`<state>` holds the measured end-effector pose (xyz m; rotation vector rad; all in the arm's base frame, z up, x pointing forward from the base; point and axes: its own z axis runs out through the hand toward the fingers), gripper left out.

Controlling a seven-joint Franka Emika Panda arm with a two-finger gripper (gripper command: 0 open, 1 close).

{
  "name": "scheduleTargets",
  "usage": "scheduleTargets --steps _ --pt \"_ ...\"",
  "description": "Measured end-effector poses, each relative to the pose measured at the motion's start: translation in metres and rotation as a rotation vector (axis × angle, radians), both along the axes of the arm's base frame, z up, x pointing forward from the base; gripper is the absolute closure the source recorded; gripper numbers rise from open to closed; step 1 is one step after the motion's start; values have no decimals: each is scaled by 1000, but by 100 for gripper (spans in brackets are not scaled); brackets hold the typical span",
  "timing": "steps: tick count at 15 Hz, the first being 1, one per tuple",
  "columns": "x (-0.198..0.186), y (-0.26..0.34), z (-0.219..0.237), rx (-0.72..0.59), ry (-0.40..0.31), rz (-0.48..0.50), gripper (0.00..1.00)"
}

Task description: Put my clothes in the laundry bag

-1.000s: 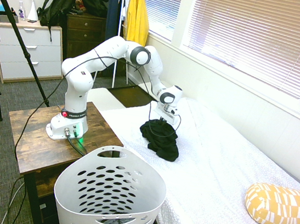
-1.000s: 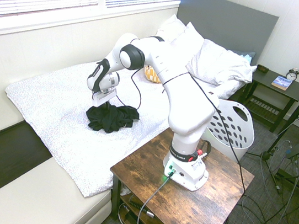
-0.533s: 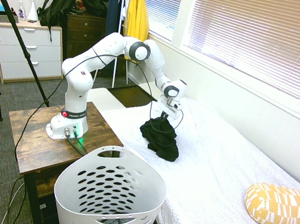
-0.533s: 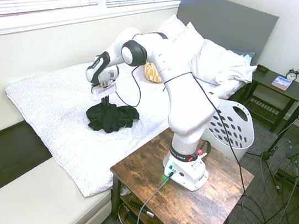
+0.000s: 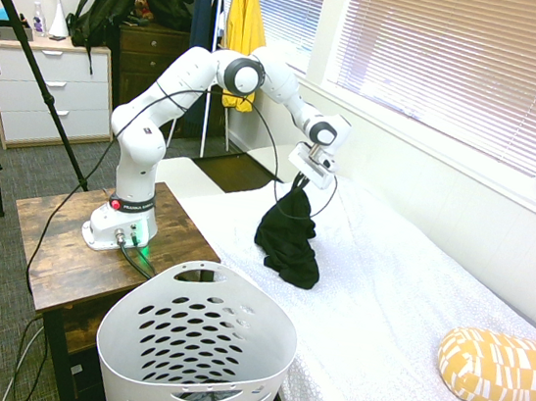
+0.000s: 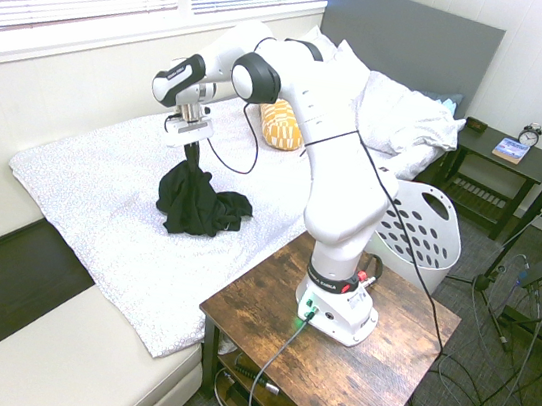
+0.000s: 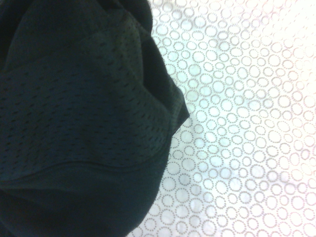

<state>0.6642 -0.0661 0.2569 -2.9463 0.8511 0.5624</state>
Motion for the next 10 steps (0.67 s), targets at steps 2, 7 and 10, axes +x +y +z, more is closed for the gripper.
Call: scheduleTargets --steps 2,7,10 --pt "1 -8 35 19 5 18 100" --pt "-9 -47 136 12 5 62 100" --pt "-22 -70 191 -43 18 86 100"
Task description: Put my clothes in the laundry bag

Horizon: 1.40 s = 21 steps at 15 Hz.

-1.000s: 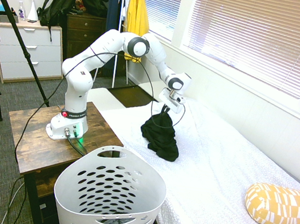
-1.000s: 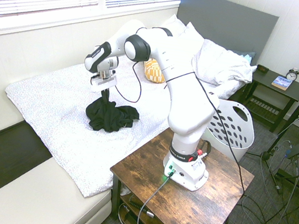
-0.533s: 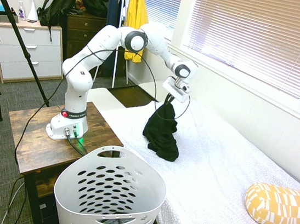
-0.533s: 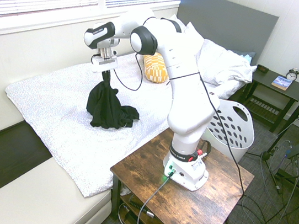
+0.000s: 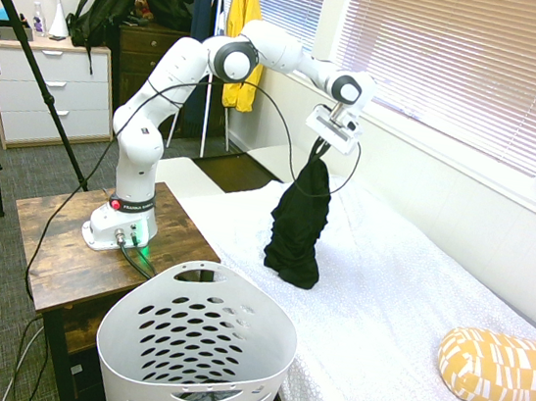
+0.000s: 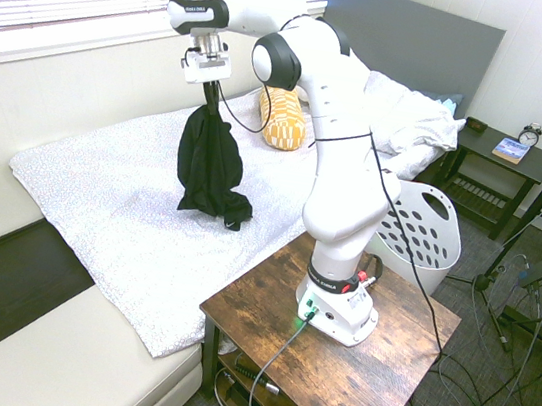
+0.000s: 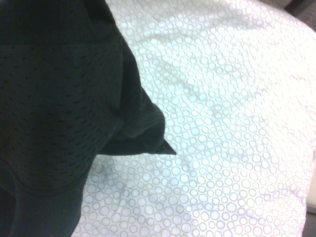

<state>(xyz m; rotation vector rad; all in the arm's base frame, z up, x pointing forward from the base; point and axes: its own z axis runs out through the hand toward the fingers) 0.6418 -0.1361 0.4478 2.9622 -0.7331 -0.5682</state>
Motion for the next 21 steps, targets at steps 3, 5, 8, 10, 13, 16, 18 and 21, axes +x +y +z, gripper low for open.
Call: scheduleTargets --steps 3,5,8,10,13,16,18,21 --pt "-21 -24 63 -55 23 29 100" --pt "-35 -37 102 -92 44 45 100" --pt "-57 -57 153 -163 68 58 100" --pt "-76 -72 189 -197 72 52 100" --pt "-115 -100 240 -262 108 40 100" --pt "-169 -142 288 -312 130 4 100" --pt "-211 -172 314 -341 145 -37 100" --pt "-283 -204 360 -381 183 -69 100"
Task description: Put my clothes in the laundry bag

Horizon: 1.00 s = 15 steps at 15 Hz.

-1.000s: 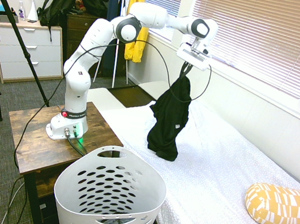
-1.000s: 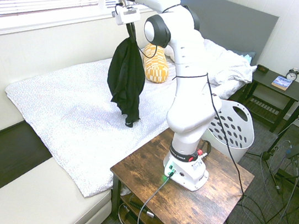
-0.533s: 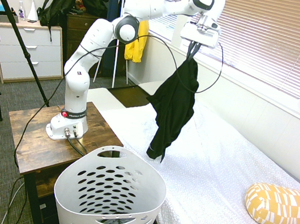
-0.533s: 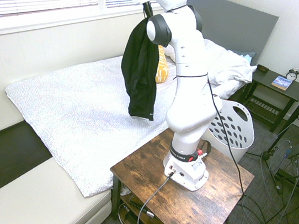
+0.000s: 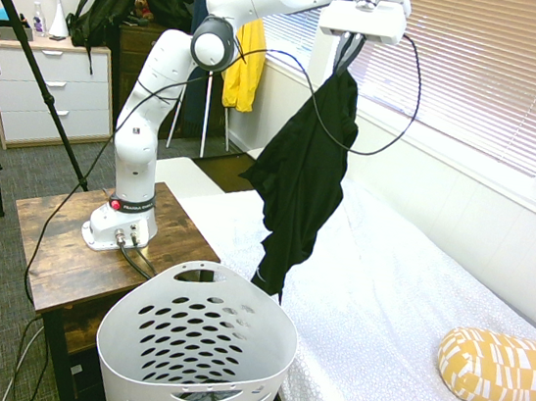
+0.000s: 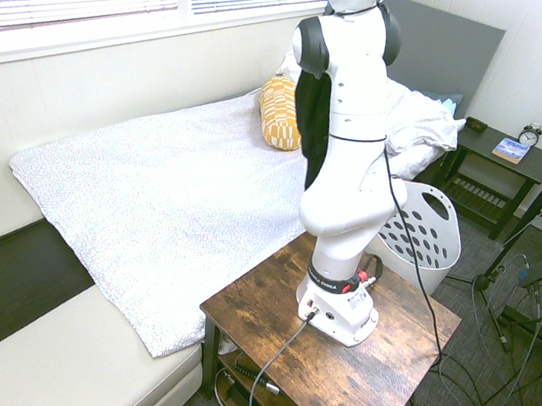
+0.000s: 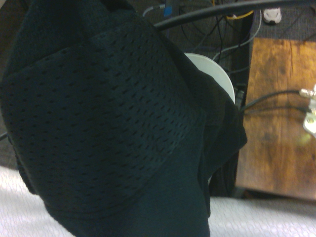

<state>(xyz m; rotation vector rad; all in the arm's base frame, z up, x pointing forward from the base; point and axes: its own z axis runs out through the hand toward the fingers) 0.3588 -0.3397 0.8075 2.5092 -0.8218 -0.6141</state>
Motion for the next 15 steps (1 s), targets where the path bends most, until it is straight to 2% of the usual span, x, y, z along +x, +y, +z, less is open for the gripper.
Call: scheduleTargets --steps 4,6,7,9,11,15 --pt "-93 -16 51 15 47 -7 100" --pt "-114 -25 57 30 138 -34 100" --pt "-112 -33 53 31 191 -58 100" --pt "-96 -63 26 37 301 -99 100" --pt "-77 -102 -27 71 413 -142 100" --pt "-43 -140 -145 132 556 -162 100"
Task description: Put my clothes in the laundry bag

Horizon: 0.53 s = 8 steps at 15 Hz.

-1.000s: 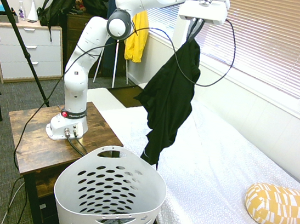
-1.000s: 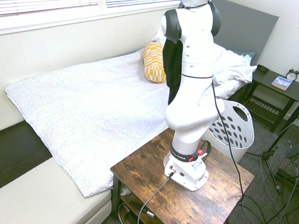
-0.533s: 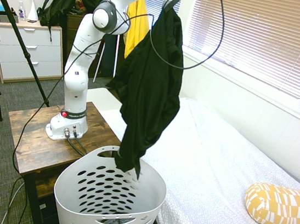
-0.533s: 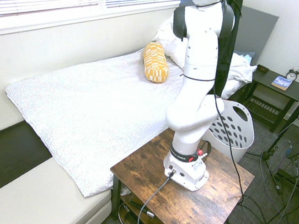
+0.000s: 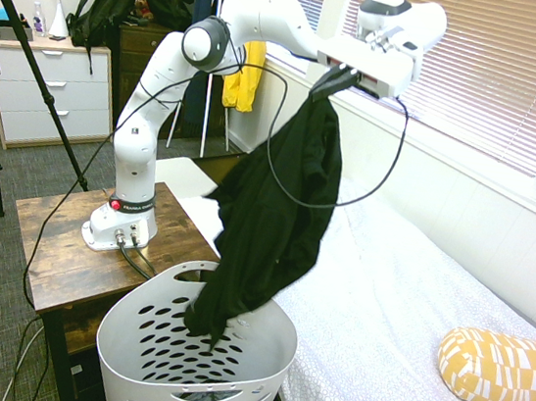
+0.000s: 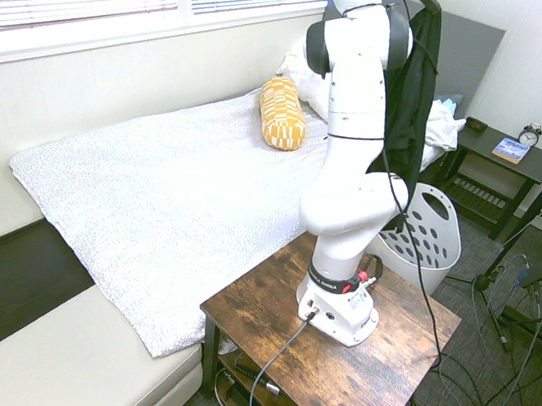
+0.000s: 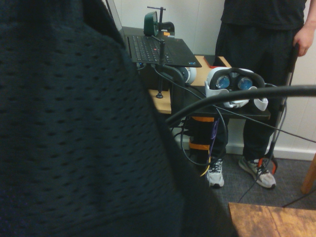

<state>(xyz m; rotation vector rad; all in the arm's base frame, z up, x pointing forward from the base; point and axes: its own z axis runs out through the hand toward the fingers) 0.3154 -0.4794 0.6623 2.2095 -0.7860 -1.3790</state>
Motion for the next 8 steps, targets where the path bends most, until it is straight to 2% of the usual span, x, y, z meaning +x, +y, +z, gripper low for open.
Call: scheduleTargets --steps 4,8 --pt "8 4 -85 83 93 -6 100" --pt "-8 25 -130 147 158 3 100"
